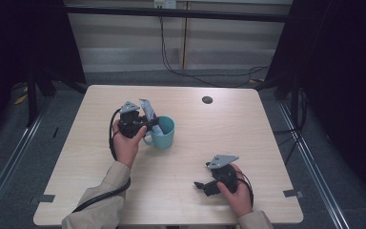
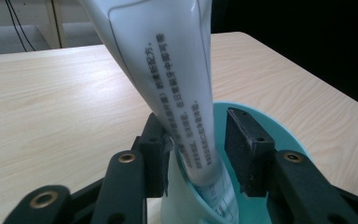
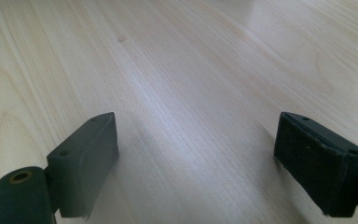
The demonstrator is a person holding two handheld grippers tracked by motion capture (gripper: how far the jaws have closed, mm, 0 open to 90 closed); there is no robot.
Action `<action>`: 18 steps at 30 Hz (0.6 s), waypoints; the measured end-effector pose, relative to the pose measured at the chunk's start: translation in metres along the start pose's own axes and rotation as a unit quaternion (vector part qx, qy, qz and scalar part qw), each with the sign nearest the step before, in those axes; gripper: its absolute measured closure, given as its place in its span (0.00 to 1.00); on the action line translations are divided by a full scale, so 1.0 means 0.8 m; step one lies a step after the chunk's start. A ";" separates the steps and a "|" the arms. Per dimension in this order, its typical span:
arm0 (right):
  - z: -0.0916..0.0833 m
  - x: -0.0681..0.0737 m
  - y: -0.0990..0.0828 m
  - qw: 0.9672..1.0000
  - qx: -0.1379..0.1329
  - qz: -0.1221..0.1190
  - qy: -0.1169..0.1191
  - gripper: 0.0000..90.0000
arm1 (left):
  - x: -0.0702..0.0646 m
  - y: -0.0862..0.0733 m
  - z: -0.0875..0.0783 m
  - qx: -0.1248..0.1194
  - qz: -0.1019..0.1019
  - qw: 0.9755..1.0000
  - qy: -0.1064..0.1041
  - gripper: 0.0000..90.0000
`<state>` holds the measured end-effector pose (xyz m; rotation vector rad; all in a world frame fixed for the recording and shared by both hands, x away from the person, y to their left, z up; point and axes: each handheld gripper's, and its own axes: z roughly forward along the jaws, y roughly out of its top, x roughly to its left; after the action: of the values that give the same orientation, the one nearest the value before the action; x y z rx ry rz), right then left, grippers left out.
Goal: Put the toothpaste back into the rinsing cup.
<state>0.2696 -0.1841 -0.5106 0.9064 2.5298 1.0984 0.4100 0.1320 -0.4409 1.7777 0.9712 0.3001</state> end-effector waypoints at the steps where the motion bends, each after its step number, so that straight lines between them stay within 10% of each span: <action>1: 0.000 0.000 0.000 1.000 0.000 0.000 0.000 0.14 | 0.000 -0.001 0.000 0.001 0.000 1.000 0.000 0.66; 18: 0.000 0.000 0.000 1.000 0.000 -0.001 0.002 0.14 | 0.012 -0.008 -0.015 0.008 -0.020 1.000 -0.011 0.43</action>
<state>0.2696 -0.1842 -0.5105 0.9021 2.5336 1.1001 0.4059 0.1475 -0.4435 1.7705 0.9936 0.2476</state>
